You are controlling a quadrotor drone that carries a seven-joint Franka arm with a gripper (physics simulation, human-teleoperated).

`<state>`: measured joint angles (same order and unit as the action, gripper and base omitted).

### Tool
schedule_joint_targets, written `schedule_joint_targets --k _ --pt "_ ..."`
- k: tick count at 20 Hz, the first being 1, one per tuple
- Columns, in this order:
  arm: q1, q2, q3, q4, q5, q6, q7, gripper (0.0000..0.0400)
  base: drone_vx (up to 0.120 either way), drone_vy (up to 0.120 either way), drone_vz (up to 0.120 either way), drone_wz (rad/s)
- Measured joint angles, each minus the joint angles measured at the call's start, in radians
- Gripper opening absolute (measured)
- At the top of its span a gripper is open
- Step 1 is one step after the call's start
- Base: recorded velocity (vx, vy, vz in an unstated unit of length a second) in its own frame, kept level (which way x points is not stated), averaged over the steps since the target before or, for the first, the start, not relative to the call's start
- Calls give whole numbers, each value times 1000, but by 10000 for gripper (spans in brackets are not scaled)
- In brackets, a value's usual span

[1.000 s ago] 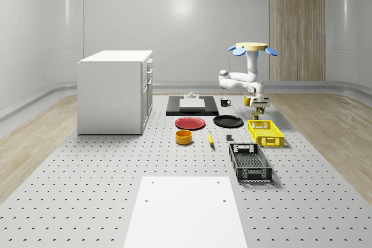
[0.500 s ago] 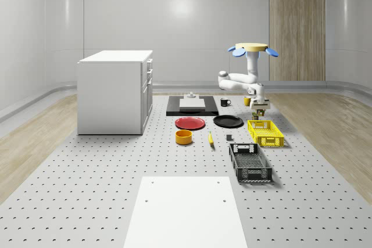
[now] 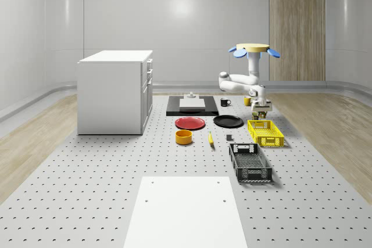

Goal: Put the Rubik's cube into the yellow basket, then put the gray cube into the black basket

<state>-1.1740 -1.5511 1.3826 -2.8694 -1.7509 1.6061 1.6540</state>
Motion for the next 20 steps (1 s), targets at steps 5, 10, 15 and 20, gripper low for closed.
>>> schedule_joint_targets --k 5,10,15,20 --pt "-1 -3 0 0 1 3 0 286 120 0 0 0" --pt "-1 -6 1 0 2 6 1 286 16 0 -120 0" --pt "-2 -9 1 0 4 8 1 286 0 0 -80 0" --pt "-7 -13 -40 8 -34 25 -6 286 0 0 0 0"
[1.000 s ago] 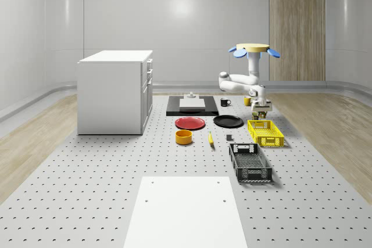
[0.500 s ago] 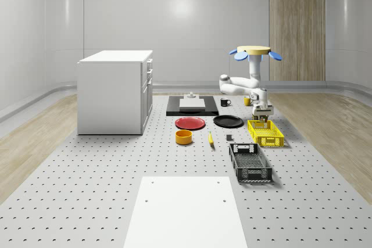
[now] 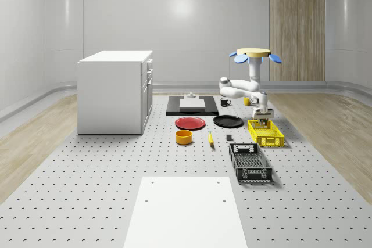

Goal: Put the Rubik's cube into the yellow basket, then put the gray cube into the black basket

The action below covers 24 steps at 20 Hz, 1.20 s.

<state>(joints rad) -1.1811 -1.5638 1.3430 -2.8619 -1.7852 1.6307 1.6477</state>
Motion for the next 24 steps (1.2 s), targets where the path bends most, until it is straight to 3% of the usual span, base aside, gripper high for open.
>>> schedule_joint_targets --k 18,21,24 --pt "-33 24 -210 61 -204 57 -23 286 0 0 0 0" --pt "-35 32 -227 68 -223 56 0 346 0 0 0 0" --pt "-30 37 -218 63 -218 45 16 375 0 0 0 0"
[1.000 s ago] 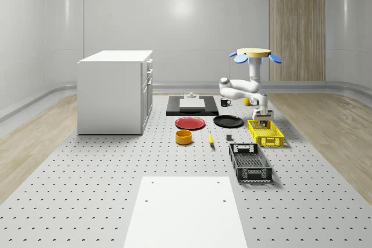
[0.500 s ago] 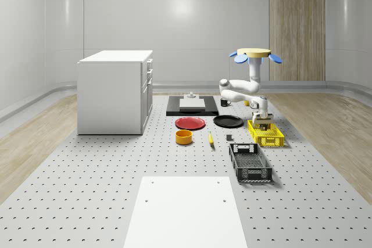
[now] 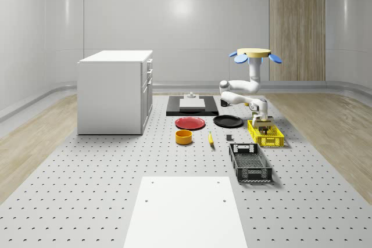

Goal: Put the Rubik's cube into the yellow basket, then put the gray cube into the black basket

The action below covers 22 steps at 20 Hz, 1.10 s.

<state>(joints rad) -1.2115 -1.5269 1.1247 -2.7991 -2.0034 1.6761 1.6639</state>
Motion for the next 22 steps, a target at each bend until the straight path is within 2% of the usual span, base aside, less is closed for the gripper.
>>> schedule_joint_targets --k 8,18,22 --pt "24 6 96 -37 86 -49 17 397 0 0 0 0" --pt "33 7 159 -54 145 -73 23 400 0 0 104 0" --pt "34 6 164 -55 150 -74 24 400 0 -120 0 0"
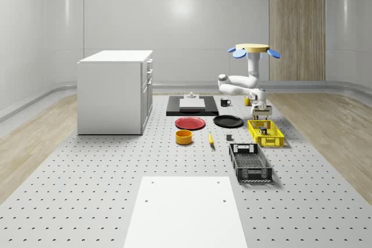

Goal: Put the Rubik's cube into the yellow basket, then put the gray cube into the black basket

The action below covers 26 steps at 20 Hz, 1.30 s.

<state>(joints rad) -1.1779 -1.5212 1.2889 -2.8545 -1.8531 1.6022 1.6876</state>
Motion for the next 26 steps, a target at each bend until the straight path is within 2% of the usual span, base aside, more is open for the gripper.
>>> schedule_joint_targets --k 26 --pt "-2 -8 5 0 7 7 2 400 0 -120 0 0"
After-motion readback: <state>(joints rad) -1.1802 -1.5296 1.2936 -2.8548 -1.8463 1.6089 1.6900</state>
